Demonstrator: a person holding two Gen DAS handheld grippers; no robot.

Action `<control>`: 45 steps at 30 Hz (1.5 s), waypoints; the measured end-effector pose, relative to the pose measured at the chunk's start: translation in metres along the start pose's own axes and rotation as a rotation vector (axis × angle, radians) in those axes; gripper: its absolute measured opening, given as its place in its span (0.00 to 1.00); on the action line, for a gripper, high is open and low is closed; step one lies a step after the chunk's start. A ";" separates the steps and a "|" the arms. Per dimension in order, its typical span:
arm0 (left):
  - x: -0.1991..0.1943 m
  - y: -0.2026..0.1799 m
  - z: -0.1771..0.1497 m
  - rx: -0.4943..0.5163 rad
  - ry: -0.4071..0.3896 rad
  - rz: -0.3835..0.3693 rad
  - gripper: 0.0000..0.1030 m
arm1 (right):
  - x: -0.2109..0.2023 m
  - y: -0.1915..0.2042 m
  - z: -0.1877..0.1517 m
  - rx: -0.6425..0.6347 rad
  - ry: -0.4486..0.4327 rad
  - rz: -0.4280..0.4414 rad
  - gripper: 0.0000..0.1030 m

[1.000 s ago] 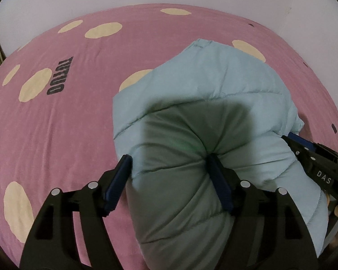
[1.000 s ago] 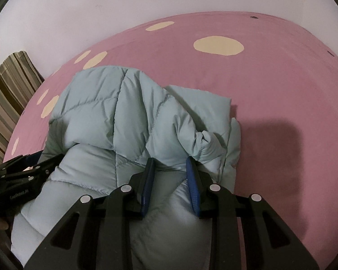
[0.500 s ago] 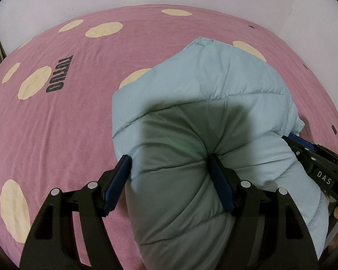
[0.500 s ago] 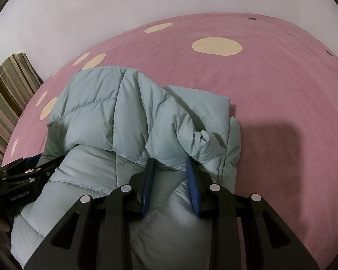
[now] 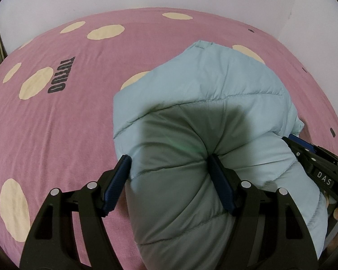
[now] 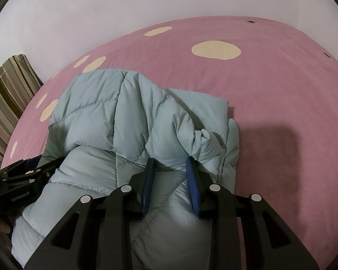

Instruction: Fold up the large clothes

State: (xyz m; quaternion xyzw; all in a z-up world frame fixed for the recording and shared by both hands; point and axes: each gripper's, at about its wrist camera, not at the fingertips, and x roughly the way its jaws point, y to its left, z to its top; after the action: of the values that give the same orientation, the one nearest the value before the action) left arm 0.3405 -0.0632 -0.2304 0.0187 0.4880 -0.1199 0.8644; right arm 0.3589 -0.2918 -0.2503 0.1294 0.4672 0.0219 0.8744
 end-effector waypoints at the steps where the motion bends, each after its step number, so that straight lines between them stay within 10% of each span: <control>1: -0.001 0.001 0.000 0.001 0.000 0.000 0.71 | -0.001 0.000 -0.001 0.002 -0.003 0.000 0.29; 8: -0.010 0.000 0.000 0.004 -0.023 0.022 0.75 | -0.010 0.003 -0.003 0.006 -0.023 -0.011 0.36; 15: -0.020 0.000 -0.003 -0.007 -0.048 0.039 0.78 | -0.026 0.001 -0.006 0.019 -0.061 -0.061 0.64; 45: -0.145 0.004 -0.093 -0.127 -0.208 0.079 0.81 | -0.144 0.017 -0.084 0.044 -0.166 -0.142 0.70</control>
State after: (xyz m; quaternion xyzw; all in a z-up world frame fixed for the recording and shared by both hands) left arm 0.1919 -0.0181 -0.1562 -0.0294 0.4011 -0.0560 0.9139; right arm 0.2099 -0.2814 -0.1741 0.1168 0.4017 -0.0611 0.9062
